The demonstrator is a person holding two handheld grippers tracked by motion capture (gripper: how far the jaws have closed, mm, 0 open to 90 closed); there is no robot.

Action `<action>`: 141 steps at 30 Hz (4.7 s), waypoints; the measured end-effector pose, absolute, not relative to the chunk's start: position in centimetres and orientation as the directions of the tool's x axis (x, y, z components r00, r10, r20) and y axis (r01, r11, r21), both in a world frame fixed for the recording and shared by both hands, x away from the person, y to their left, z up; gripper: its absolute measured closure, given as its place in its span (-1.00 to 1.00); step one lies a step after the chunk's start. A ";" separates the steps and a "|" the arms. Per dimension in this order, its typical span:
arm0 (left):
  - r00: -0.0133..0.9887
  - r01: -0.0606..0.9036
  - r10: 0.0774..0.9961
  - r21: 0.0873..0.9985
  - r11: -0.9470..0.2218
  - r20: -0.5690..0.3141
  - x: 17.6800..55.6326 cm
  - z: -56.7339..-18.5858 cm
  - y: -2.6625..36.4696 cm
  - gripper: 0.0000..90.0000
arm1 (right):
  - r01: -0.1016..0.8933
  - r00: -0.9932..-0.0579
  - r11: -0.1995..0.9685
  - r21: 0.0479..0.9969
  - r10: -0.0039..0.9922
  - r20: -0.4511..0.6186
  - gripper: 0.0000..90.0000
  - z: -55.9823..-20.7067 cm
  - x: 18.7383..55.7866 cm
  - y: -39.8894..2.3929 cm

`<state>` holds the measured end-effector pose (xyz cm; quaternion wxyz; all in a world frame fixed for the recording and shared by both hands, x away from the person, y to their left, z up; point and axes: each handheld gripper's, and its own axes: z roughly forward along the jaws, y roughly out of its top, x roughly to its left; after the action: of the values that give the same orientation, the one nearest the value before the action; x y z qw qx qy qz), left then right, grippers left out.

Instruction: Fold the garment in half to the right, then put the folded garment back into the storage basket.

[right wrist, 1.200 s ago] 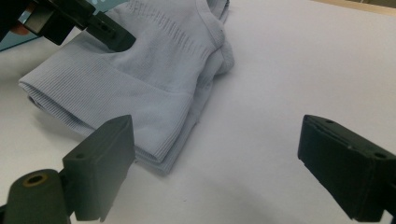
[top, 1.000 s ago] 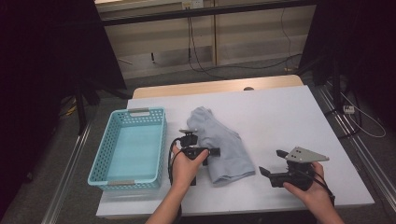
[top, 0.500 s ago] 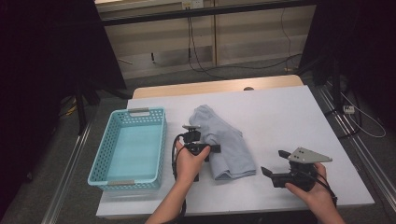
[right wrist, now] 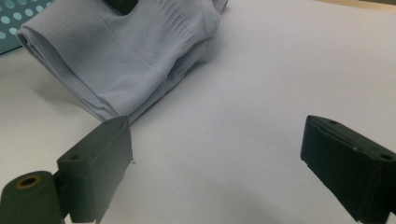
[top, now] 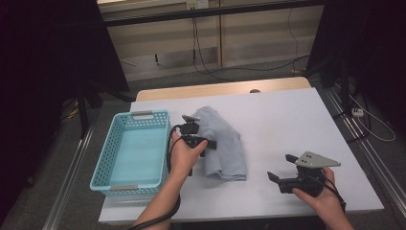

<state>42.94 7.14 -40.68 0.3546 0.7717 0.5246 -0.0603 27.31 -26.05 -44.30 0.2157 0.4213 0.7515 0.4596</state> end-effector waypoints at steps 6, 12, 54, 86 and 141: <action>0.454 0.848 0.788 0.473 -0.238 -0.417 43.4 -39.5 7.4 0.58 | 0.435 -0.553 0.222 0.873 0.831 0.064 -0.84 -44.3 27.3 -25.9; 0.479 0.844 0.795 0.445 -0.300 -0.373 43.9 -38.0 7.6 0.60 | 0.435 -0.552 0.216 0.874 0.831 0.069 -0.86 -44.2 27.4 -26.0; 0.570 0.802 0.784 0.373 -0.466 -0.246 45.3 -32.1 8.6 0.62 | 0.432 -0.574 0.220 0.874 0.815 0.079 -0.88 -44.3 27.5 -25.6; 0.590 0.780 0.786 0.381 -0.497 -0.183 46.0 -28.7 9.7 0.62 | 0.433 -0.581 0.225 0.873 0.810 0.080 -0.88 -44.4 27.5 -25.5; 0.566 0.768 0.819 0.419 -0.485 -0.089 48.6 -22.9 14.1 0.63 | 0.431 -0.599 0.230 0.872 0.796 0.086 -0.88 -44.3 27.9 -25.1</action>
<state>48.56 14.05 -22.86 0.2109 0.8594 0.4617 0.0615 27.90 -25.06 -44.34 0.1938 0.4037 0.7600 0.4710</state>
